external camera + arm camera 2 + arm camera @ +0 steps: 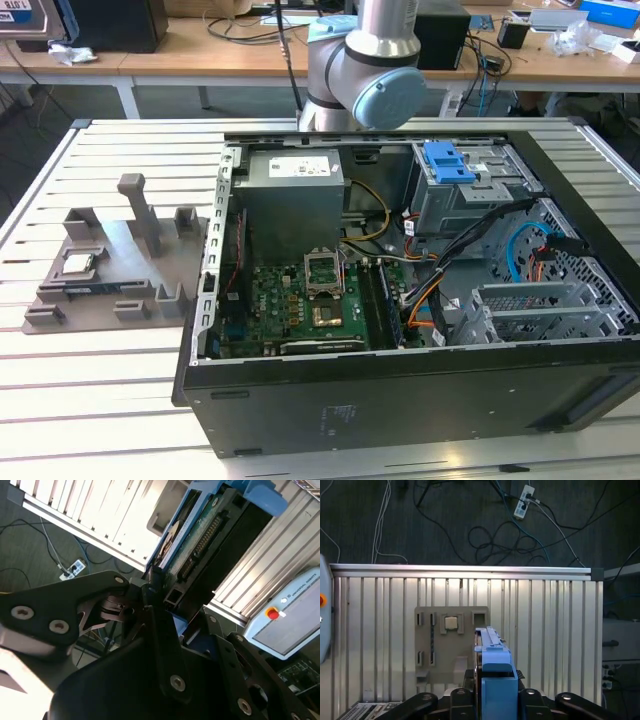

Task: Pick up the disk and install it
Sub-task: 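Pick up the disk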

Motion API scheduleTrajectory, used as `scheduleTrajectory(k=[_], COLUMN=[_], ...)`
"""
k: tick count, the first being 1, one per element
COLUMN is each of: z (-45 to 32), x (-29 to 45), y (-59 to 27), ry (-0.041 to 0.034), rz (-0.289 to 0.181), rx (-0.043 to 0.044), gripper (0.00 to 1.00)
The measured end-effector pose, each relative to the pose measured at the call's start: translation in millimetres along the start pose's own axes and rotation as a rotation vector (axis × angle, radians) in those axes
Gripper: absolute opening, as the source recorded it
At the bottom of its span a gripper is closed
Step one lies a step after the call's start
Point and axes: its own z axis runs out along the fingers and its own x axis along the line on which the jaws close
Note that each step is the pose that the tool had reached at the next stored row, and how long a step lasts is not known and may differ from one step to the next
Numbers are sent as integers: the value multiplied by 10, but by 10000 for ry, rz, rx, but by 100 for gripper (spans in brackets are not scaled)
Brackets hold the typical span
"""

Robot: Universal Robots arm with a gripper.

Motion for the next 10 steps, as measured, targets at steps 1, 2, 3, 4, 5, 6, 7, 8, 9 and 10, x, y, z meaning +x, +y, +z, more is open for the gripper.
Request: scheduleTrajectory(k=[1, 2, 3, 4, 5, 6, 7, 8, 9, 10], z=[-21, -28, -29, -28, -29, -30, -30, -31, -31, -32], x=[-1, -1, -2, -1, -1, -1, 0, 0, 0, 0], y=[0, 0, 0, 0, 1, 1, -2, -15, -35, -72], ry=[0, -2, -10, -11, -11, -11, -11, -11, -10, -10], rz=[0, 0, 1, 1, 1, 0, -1, -2, -2, 0], rx=[0, -1, -1, 2, 2, 1, 1, 0, -1, -1], gripper=[37, 37, 37, 37, 37, 37, 37, 37, 37, 37])
